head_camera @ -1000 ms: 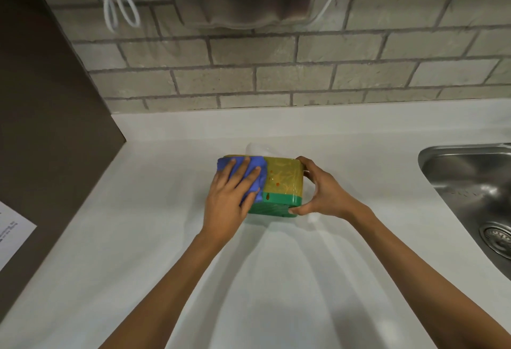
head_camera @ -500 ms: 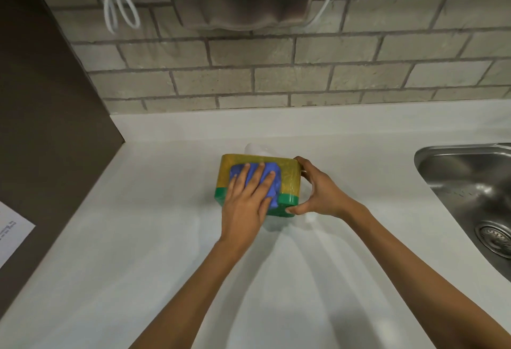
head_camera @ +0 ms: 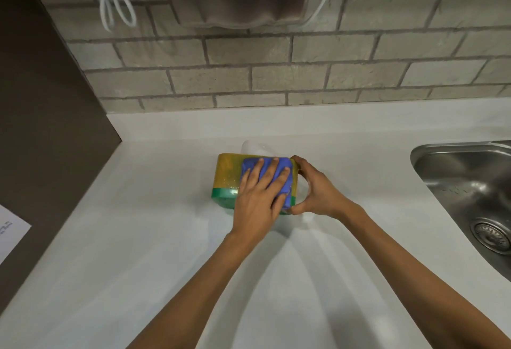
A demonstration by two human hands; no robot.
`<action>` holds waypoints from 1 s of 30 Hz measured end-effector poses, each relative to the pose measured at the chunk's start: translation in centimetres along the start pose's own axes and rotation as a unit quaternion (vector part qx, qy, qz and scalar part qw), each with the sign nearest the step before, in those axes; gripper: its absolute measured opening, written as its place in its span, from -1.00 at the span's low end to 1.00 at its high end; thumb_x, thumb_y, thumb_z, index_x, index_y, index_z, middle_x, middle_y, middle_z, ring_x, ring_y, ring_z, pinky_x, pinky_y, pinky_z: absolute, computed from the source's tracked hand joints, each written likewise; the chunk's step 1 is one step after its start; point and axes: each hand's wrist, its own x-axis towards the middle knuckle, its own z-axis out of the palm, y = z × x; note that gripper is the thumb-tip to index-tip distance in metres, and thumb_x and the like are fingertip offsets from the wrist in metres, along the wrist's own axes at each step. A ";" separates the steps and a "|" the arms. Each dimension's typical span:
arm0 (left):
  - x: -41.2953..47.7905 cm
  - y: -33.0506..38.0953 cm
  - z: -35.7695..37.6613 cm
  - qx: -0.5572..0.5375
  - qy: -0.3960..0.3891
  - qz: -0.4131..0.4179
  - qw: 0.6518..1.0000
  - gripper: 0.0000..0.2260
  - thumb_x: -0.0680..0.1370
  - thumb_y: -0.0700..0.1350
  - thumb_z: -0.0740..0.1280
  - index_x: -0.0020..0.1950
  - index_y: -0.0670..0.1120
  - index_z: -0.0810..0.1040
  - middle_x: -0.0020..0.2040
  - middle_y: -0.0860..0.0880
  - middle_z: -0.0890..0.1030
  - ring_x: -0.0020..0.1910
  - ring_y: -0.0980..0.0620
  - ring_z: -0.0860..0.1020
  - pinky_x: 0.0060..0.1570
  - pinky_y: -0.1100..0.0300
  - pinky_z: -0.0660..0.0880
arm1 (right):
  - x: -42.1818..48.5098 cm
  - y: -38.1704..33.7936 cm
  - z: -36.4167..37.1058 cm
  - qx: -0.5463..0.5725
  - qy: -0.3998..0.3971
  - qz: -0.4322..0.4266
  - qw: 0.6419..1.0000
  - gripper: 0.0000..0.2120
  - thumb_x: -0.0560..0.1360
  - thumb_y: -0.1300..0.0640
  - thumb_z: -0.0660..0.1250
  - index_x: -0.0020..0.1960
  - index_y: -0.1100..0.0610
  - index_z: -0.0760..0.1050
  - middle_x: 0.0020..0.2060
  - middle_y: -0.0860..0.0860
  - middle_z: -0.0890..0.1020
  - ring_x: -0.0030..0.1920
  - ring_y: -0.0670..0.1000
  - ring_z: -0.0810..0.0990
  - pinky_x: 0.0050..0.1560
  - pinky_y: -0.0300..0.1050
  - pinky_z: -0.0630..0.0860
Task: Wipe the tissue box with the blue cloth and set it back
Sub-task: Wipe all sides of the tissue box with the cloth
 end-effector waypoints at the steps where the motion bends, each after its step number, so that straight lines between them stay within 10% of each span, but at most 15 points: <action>1: -0.3 0.1 0.1 0.003 -0.009 0.031 0.999 -0.64 0.46 -0.13 0.35 0.25 -0.15 0.57 0.28 -0.17 0.57 0.28 -0.28 0.50 0.21 -0.25 0.43 | -0.1 0.0 -0.1 -0.001 0.000 0.001 1.000 -0.07 0.09 0.16 0.61 0.35 0.09 0.23 0.18 0.01 0.51 0.21 0.03 0.49 0.24 0.06 0.47; 20: -2.7 -3.6 -0.6 -0.021 0.019 0.045 0.999 -0.62 0.50 -0.04 0.19 0.25 -0.11 0.57 0.30 -0.15 0.55 0.32 -0.22 0.46 0.35 -0.03 0.24 | 0.0 -0.4 0.0 -0.006 -0.005 0.009 1.000 0.00 0.08 0.14 0.63 0.39 0.11 0.20 0.22 0.04 0.50 0.25 0.03 0.47 0.28 0.02 0.44; 25: 0.7 -1.7 -0.7 -0.021 0.004 -0.068 0.997 -0.59 0.50 -0.01 0.17 0.29 -0.12 0.53 0.34 -0.23 0.50 0.33 -0.33 0.43 0.32 -0.27 0.29 | -0.1 -0.4 0.4 -0.011 0.007 0.004 1.000 0.00 0.08 0.11 0.63 0.40 0.10 0.20 0.23 0.02 0.49 0.24 0.02 0.47 0.26 -0.05 0.44; 30: 0.7 0.9 0.6 0.044 -0.035 0.010 0.998 -0.54 0.50 0.14 0.13 0.31 -0.02 0.52 0.36 -0.15 0.50 0.35 -0.23 0.44 0.32 -0.24 0.28 | -0.3 -0.4 0.3 0.005 0.021 -0.012 1.000 -0.12 0.13 0.13 0.59 0.36 0.06 0.26 0.24 -0.03 0.51 0.23 0.00 0.51 0.20 -0.10 0.48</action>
